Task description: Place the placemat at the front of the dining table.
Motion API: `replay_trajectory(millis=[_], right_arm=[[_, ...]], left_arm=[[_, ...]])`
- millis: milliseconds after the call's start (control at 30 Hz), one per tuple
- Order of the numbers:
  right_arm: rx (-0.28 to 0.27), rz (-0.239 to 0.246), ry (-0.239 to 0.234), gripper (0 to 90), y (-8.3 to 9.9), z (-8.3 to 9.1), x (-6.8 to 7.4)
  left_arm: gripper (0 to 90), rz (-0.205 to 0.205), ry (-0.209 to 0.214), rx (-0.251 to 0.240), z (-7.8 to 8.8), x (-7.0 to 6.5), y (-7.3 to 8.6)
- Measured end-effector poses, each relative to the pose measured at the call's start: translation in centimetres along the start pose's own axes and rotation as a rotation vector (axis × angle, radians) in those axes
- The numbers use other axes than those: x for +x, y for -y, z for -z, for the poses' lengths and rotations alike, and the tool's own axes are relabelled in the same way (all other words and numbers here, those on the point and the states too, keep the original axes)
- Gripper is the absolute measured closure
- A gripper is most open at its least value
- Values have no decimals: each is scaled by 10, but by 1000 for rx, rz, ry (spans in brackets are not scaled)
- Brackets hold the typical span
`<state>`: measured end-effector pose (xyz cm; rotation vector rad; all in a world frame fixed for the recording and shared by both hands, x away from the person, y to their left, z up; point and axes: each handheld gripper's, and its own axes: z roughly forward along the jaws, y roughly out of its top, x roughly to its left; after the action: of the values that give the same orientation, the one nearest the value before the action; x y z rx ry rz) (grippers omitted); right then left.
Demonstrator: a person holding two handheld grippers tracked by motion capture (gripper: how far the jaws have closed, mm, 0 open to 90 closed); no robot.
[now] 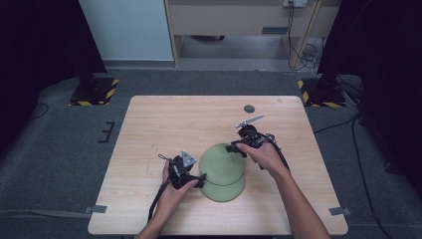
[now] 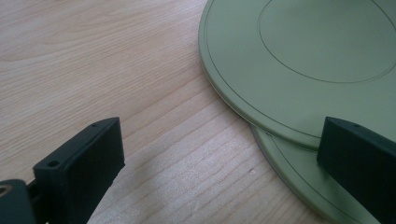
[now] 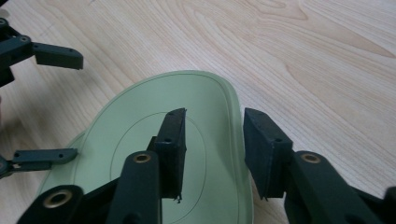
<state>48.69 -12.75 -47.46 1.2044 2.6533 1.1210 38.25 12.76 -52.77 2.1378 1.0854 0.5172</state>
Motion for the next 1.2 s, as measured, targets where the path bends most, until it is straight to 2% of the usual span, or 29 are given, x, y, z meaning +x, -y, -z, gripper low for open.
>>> replay_trajectory(millis=[200,500,800,967,1033,1200], right_arm=[[12,13,-19,655,1,1,2],[14,47,8,767,1,0,4],[41,68,40,784,1,-3,6],[31,99,69,849,1,-2,7],[34,96,73,853,1,-1,7],[25,121,88,856,0,2,12]], left_arm=[[0,-2,-3,1,0,0,0],[0,-2,-1,2,0,0,0],[0,-3,-5,3,0,-1,-1],[0,-1,-4,4,0,0,0],[0,-2,-5,3,0,-1,0],[15,-6,-4,-5,2,-1,-1]])
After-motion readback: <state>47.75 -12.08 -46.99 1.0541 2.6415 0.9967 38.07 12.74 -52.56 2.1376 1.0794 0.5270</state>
